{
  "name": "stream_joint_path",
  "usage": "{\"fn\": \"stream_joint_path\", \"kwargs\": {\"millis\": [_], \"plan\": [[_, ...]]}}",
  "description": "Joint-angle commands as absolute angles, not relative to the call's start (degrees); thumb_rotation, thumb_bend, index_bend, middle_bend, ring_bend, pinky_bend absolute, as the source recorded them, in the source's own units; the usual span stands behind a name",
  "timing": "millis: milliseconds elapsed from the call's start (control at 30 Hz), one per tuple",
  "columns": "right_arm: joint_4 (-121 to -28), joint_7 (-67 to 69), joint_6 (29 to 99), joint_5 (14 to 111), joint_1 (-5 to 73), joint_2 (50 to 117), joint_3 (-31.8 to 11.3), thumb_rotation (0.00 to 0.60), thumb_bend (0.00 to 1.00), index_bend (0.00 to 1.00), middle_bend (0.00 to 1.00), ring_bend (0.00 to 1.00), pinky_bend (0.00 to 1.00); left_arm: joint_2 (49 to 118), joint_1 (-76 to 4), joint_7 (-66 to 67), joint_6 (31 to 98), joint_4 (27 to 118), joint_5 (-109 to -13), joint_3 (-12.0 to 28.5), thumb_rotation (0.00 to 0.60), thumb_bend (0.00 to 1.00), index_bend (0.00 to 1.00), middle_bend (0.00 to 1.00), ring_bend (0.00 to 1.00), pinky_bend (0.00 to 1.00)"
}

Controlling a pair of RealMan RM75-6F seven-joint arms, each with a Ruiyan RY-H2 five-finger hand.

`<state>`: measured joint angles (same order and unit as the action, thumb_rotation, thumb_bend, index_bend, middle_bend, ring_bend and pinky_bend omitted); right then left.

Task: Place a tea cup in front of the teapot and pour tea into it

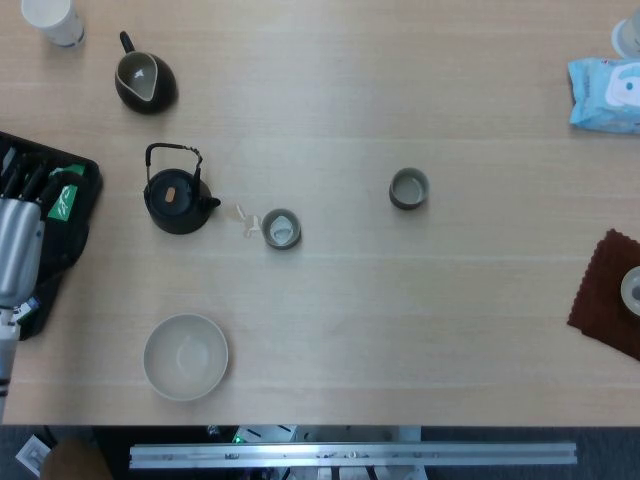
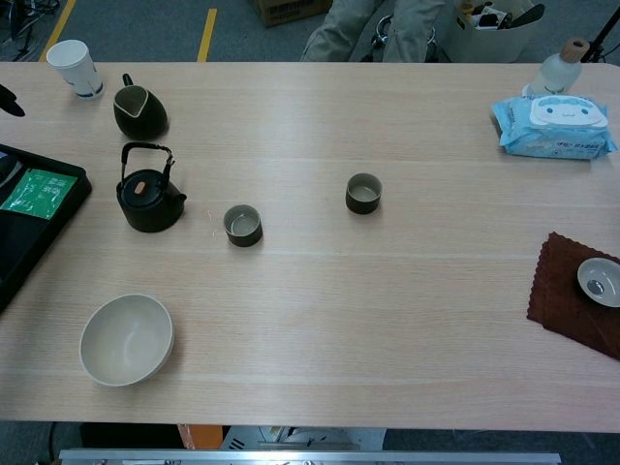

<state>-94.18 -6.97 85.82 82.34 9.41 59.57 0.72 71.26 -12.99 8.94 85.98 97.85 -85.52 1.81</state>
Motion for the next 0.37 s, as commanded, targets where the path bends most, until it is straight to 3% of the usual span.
{"fn": "stream_joint_path", "kwargs": {"millis": [33,367], "plan": [[-92.74,-5.72,87.82,83.98,7.34,60.59,1.51,0.6,0.23,0.15,0.19,0.08,0.09,69.76,-11.45,9.68,87.35,99.77,-87.06,0.46,0.6,0.33,0.34,0.27,0.19,0.06],[-92.07,-5.87,87.73,85.43,5.67,61.19,1.52,0.6,0.23,0.15,0.19,0.08,0.09,69.29,-8.66,11.03,88.58,101.09,-87.15,-0.51,0.6,0.33,0.34,0.27,0.19,0.05]]}}
